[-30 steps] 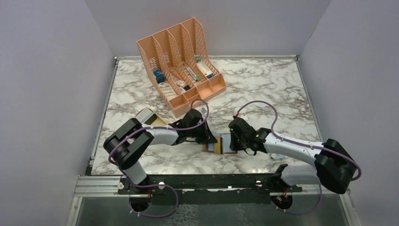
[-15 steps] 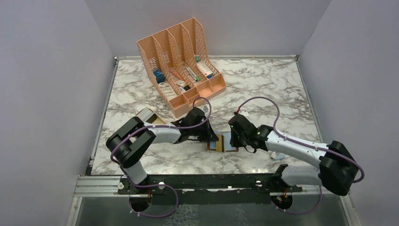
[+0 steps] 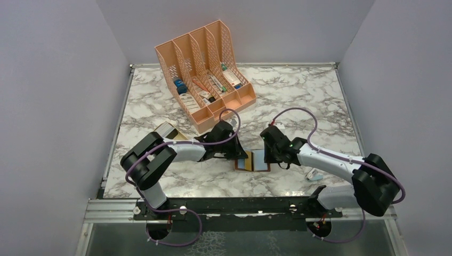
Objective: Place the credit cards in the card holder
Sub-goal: Insert the credit card into the card holder.
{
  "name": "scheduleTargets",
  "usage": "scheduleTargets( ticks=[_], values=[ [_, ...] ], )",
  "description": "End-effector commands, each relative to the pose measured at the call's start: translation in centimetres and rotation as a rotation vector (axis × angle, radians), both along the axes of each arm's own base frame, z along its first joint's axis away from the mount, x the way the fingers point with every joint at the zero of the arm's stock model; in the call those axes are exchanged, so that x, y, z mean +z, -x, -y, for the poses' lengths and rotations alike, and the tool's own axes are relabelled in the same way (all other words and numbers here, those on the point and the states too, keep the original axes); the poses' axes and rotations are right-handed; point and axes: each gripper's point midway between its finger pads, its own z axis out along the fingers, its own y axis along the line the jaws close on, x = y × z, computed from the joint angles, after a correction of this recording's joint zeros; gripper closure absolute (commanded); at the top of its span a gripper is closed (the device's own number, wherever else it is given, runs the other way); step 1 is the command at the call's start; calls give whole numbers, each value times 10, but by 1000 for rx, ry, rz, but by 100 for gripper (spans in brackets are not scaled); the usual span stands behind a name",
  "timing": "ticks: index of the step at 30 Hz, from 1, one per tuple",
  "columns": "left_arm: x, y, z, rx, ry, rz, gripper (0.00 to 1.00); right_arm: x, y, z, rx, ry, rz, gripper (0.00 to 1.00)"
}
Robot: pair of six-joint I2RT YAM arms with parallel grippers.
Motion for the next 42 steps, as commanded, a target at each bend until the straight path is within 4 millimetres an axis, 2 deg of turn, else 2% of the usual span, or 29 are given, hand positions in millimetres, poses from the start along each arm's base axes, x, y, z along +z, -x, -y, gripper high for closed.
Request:
scheduleTargets(
  ticks=[1, 2, 13, 33, 38, 42],
  values=[
    [-2, -12, 1, 7, -53, 49, 100, -17, 8, 5, 12, 15, -30, 75],
    [-10, -12, 0, 5, -73, 37, 100, -21, 11, 6, 13, 13, -41, 75],
    [-32, -9, -5, -2, -114, 9, 100, -28, 20, -3, 16, -44, -86, 78],
    [-32, 0, 6, -5, -71, -13, 100, -25, 22, -12, 26, -102, -85, 79],
    [-21, -3, 3, 6, -83, 14, 80, -18, 20, -13, 23, -110, -71, 79],
    [-13, -7, -2, 25, -102, 38, 68, -9, 15, -12, 17, -112, -41, 78]
  ],
)
